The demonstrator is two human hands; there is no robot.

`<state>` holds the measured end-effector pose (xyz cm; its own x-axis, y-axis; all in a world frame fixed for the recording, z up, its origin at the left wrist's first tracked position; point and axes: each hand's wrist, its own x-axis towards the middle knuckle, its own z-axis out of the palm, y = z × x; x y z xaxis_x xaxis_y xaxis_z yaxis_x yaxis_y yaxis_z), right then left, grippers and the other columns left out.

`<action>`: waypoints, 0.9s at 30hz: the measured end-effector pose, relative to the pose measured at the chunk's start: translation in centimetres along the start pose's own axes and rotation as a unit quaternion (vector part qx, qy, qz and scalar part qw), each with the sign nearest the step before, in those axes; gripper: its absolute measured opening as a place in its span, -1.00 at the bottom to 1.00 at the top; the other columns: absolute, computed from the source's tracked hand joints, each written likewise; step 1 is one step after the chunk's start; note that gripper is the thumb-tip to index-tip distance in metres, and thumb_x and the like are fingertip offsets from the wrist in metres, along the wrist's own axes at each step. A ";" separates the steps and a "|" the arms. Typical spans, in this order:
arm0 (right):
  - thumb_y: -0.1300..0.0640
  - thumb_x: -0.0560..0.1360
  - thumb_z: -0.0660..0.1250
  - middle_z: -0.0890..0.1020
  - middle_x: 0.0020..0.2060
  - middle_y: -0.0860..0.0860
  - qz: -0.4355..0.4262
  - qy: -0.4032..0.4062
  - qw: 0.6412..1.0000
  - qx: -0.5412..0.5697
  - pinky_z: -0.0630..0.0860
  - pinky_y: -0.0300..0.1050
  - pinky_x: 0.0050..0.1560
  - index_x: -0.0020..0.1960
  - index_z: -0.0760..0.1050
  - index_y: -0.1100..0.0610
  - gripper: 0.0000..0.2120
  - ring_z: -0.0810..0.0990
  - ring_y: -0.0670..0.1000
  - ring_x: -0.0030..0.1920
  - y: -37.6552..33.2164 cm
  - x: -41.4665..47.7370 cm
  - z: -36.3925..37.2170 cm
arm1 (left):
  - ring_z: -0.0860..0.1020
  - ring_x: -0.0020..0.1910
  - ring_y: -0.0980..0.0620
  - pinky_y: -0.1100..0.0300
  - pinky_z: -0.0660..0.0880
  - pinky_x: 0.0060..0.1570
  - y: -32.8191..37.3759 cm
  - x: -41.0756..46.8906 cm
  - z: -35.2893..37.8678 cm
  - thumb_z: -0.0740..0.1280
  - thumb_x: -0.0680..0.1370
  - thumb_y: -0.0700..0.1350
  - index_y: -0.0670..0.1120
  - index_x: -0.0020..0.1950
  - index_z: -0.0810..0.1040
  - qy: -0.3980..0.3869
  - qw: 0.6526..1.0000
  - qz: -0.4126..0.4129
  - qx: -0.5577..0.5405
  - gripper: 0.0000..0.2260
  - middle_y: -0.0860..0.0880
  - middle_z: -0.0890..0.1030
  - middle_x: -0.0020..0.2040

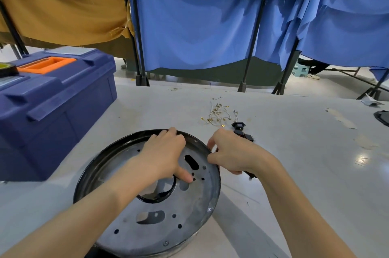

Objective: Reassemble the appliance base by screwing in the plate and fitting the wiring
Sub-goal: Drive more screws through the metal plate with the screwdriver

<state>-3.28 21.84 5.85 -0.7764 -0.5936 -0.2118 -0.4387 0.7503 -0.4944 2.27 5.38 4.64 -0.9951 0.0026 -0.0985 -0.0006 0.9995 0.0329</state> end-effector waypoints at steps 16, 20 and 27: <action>0.31 0.44 0.23 0.61 -0.44 0.15 0.011 0.126 0.992 0.024 0.23 -0.32 -0.70 -0.04 0.56 0.42 -0.79 0.35 -0.10 -0.70 0.9 1.4 0.5 | 0.33 0.15 -0.03 0.09 0.44 0.18 1.1 1.6 0.1 0.60 0.16 0.25 -0.17 0.14 0.54 -0.078 0.987 0.057 -0.131 -0.28 -0.05 0.28 0.15; 0.32 0.38 0.22 0.44 -0.73 -0.02 0.039 0.068 0.996 0.034 0.20 -0.38 -0.64 -0.42 0.40 0.31 -0.80 0.26 -0.06 -0.75 0.9 0.3 -0.3 | 0.30 0.19 0.01 0.06 0.32 0.36 1.1 2.1 0.0 0.65 0.13 0.15 -0.18 0.30 0.49 -0.096 0.984 0.085 -0.125 -0.16 0.04 0.25 0.19; 0.24 0.41 0.29 0.65 -0.48 0.14 0.085 0.009 0.995 0.059 0.29 -0.31 -0.59 -0.39 0.46 0.28 -0.78 0.31 -0.04 -0.69 1.9 -0.7 -1.7 | 0.14 0.49 0.10 -0.11 -0.21 0.50 0.7 3.3 -0.6 0.62 0.26 -0.02 0.12 0.52 0.25 -0.127 0.974 0.170 -0.079 -0.10 0.20 0.13 0.51</action>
<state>-4.34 24.14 6.49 -0.8435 -0.4548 -0.2857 -0.2449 0.7991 -0.5490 -1.07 6.07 4.95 -0.8840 0.3601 -0.2981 0.2889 0.9222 0.2571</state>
